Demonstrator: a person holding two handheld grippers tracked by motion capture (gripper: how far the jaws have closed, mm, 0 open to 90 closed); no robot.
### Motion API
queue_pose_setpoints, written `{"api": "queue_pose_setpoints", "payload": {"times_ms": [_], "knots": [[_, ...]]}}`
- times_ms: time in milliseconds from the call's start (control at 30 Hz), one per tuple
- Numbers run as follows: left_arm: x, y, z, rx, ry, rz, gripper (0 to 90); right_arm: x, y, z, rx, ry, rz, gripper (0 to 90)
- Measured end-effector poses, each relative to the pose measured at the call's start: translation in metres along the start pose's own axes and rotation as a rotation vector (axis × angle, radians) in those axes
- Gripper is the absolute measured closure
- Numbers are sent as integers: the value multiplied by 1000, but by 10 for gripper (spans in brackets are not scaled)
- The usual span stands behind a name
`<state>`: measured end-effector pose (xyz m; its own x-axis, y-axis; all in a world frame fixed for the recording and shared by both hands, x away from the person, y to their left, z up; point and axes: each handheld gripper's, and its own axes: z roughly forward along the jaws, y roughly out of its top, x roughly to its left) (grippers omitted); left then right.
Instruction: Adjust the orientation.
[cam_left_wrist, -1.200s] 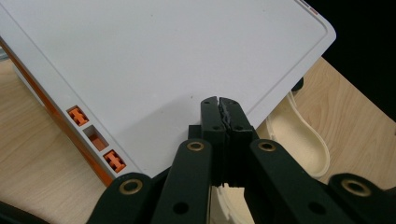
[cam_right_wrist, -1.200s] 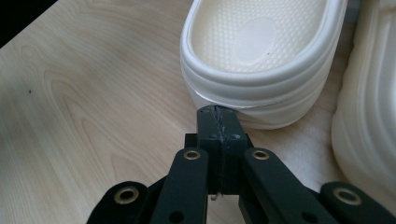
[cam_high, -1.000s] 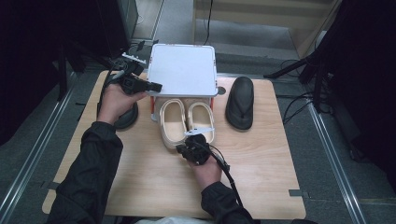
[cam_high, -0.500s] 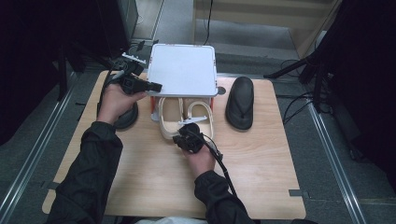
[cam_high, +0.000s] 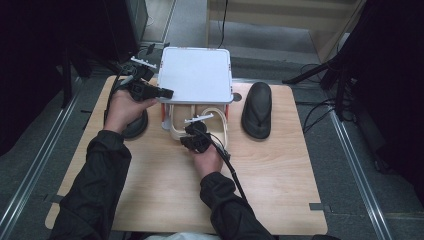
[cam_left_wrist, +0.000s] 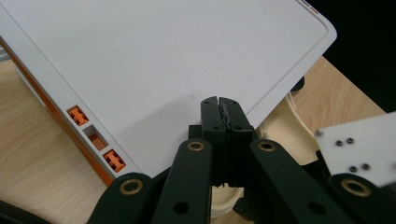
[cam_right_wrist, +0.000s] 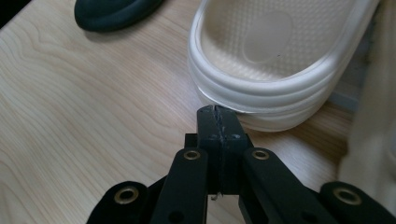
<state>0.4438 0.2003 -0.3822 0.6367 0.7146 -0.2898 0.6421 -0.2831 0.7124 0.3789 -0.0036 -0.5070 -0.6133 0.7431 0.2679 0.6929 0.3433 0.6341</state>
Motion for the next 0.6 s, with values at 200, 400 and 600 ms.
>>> {"api": "queue_pose_setpoints", "payload": {"times_ms": [200, 400, 600], "knots": [[1, 0, 0, 0, -3, 2, 900, -2, 9, 7, -24, -43, 1, 900], [1, 0, 0, 0, -6, -3, 900, -4, 17, 15, -33, -41, 21, 900], [2, -1, 0, -4, -15, -8, 900, 0, 15, 7, -50, -11, 10, 900]]}}
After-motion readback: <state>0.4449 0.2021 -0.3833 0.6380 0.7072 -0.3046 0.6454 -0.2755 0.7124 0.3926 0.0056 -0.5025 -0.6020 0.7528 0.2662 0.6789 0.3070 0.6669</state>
